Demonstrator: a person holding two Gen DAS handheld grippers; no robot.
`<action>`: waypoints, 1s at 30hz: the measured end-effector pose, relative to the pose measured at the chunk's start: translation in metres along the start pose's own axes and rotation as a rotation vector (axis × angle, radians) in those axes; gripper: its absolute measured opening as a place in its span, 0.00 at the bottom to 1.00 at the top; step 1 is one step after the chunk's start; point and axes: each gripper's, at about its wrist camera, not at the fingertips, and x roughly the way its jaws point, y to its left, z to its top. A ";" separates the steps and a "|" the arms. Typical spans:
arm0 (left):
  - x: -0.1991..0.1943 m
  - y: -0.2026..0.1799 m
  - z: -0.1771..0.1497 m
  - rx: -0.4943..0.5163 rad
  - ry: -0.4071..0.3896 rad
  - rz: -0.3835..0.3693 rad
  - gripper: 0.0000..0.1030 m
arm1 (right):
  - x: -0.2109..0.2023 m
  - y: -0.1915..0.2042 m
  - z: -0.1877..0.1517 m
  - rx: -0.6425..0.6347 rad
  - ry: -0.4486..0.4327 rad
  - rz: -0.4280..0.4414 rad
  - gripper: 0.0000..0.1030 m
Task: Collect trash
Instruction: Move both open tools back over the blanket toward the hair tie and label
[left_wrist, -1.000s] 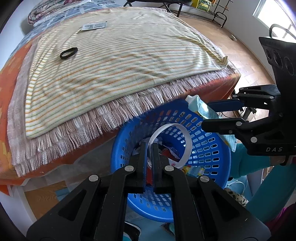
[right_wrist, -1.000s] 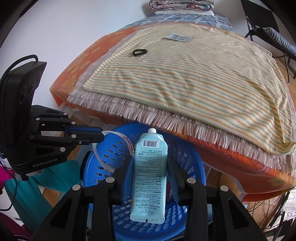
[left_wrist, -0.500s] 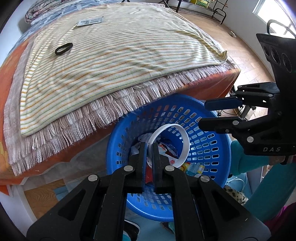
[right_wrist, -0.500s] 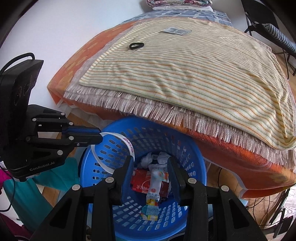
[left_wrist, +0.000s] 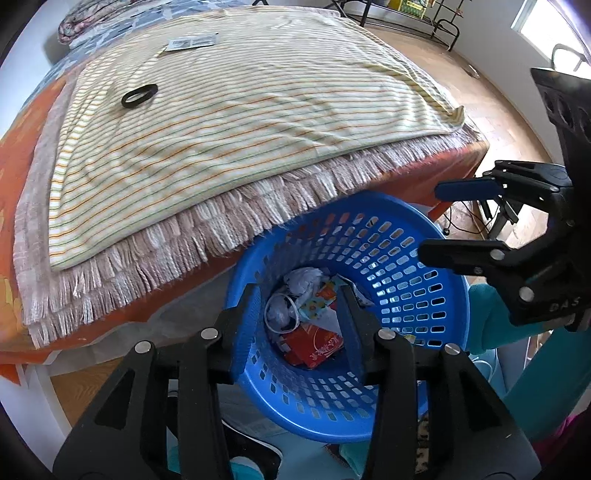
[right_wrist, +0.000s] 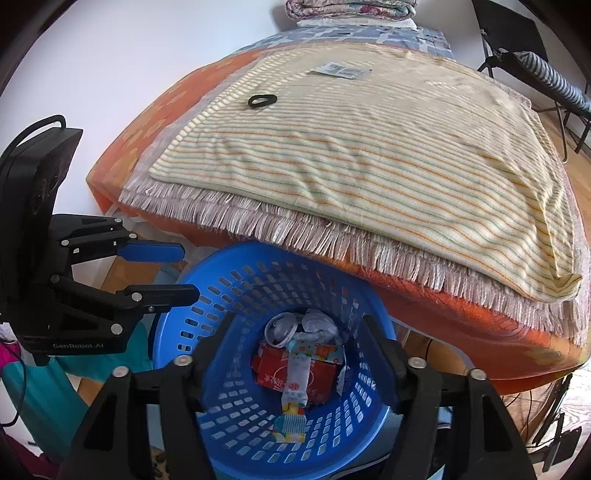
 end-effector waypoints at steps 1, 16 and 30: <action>0.000 0.001 0.000 -0.004 0.001 -0.001 0.42 | -0.001 0.000 0.000 -0.002 -0.005 -0.006 0.73; -0.012 0.017 0.009 -0.043 -0.025 0.000 0.42 | -0.011 0.000 0.011 0.005 -0.048 -0.049 0.85; -0.028 0.041 0.040 -0.069 -0.089 0.003 0.42 | -0.016 -0.006 0.030 0.011 -0.048 -0.033 0.98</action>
